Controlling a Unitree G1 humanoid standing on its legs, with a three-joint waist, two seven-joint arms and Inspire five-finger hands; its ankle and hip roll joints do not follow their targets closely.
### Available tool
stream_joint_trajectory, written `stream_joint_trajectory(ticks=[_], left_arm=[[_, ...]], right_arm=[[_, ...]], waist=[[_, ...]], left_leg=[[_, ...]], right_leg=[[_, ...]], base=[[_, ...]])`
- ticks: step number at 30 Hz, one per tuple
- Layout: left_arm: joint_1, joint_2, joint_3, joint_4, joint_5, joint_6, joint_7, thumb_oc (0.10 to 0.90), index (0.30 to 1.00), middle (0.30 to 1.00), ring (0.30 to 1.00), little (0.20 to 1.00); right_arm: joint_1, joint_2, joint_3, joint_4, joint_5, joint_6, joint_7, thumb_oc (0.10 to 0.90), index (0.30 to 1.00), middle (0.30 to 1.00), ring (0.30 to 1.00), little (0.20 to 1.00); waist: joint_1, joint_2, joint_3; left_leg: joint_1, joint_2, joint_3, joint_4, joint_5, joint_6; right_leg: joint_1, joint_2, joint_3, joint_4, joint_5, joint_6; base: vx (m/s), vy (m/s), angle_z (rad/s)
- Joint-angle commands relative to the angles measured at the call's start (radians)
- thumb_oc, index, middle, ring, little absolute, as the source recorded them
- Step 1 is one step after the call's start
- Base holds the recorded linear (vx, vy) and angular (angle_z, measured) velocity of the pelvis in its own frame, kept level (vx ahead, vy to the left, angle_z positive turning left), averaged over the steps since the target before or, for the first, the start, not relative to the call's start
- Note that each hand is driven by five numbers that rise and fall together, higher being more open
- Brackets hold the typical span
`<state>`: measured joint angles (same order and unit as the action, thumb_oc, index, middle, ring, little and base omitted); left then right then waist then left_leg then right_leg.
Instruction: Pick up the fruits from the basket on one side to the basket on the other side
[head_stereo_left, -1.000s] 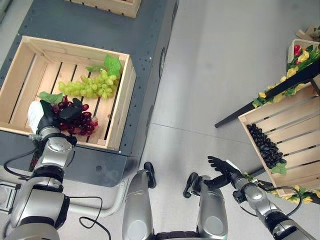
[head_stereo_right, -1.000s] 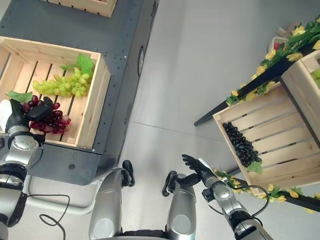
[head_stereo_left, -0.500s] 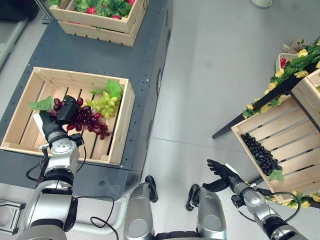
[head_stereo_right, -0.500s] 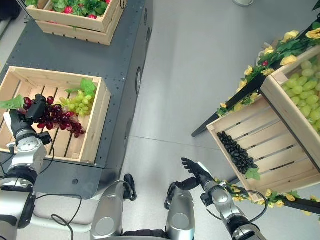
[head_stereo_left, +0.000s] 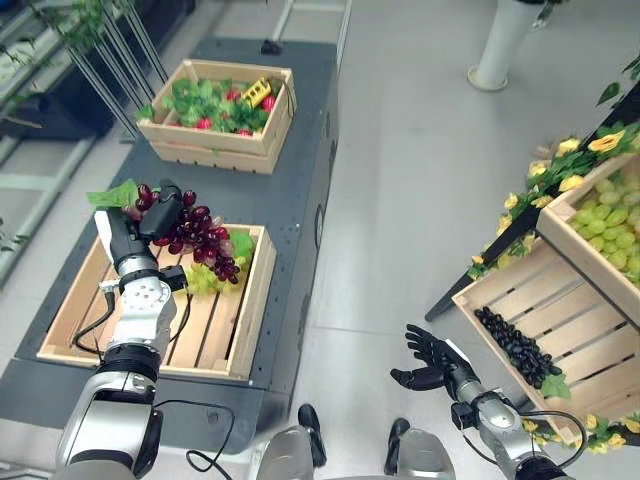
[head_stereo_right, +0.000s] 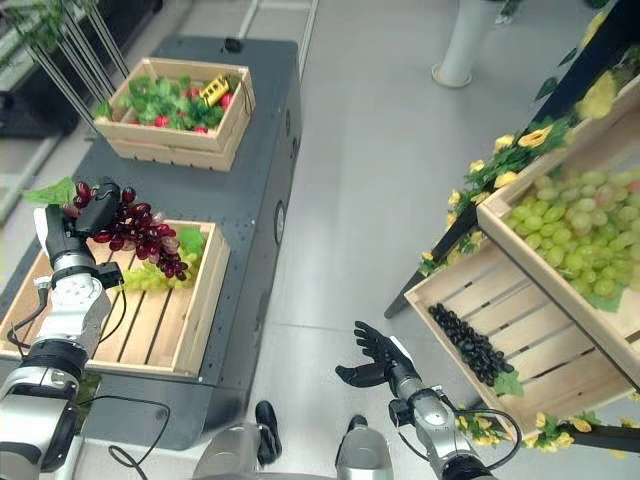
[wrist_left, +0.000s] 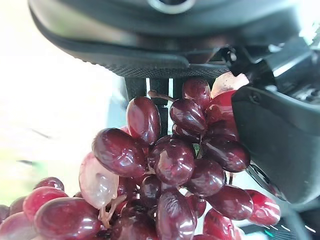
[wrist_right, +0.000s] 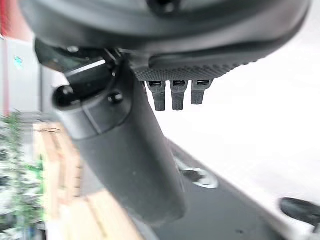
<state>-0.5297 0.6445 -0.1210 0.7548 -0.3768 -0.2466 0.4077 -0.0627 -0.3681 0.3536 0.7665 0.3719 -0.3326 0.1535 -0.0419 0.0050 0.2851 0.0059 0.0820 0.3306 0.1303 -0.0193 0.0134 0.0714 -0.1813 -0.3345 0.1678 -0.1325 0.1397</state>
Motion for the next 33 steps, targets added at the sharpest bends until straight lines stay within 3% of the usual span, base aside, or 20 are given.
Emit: stream_joint_trajectory(ticks=[1,10,18,31,33], left_arm=[[-0.061,0.073,0.0,-0.09,0.076,-0.156,0.019,0.4,0.3,0.3,0.3,0.3],[-0.113,0.08,-0.076,-0.266,0.127,-0.135,-0.031,0.4,0.3,0.3,0.3,0.3],[-0.19,0.066,-0.146,-0.309,0.072,-0.118,-0.142,0.4,0.3,0.3,0.3,0.3],[-0.289,-0.003,-0.261,-0.3,-0.033,-0.108,-0.287,0.4,0.3,0.3,0.3,0.3],[-0.302,-0.013,-0.275,-0.307,-0.048,-0.099,-0.302,0.4,0.3,0.3,0.3,0.3]], right_arm=[[-0.011,0.015,-0.035,-0.12,0.108,-0.077,0.019,0.8,0.9,0.9,0.9,0.9],[-0.078,-0.003,-0.028,-0.366,0.159,-0.115,-0.022,0.8,0.9,0.9,0.9,0.9],[-0.248,-0.056,-0.036,-0.422,0.212,0.021,0.027,0.8,0.9,0.9,0.9,0.9],[-0.47,-0.046,0.012,-0.381,0.277,0.134,-0.046,0.8,0.9,0.9,0.9,0.9],[-0.489,-0.035,0.021,-0.367,0.364,0.168,-0.032,0.8,0.9,0.9,0.9,0.9]], waist=[[-0.018,0.026,-0.105],[-0.027,0.041,-0.142],[-0.027,0.03,-0.174],[-0.022,0.025,-0.192],[-0.022,0.025,-0.192]], left_leg=[[0.091,-0.06,-0.034,-0.048,-0.127,-0.013],[0.136,-0.051,-0.04,-0.168,-0.073,-0.041],[0.154,-0.034,-0.032,-0.192,-0.056,-0.056],[0.165,-0.021,-0.031,-0.183,-0.063,-0.058],[0.167,-0.02,-0.03,-0.18,-0.065,-0.059]], right_leg=[[-0.024,0.017,0.02,-0.03,0.014,-0.033],[0.038,0.06,0.024,-0.141,0.041,-0.049],[0.069,0.082,0.027,-0.194,0.052,-0.064],[0.09,0.099,0.044,-0.213,0.048,-0.079],[0.092,0.099,0.046,-0.212,0.047,-0.079]], base=[[-0.02,-0.1,-0.08],[-0.05,-0.096,-0.06],[-0.02,-0.102,-0.11],[0.0,-0.051,-0.01],[0.01,-0.026,-0.04]])
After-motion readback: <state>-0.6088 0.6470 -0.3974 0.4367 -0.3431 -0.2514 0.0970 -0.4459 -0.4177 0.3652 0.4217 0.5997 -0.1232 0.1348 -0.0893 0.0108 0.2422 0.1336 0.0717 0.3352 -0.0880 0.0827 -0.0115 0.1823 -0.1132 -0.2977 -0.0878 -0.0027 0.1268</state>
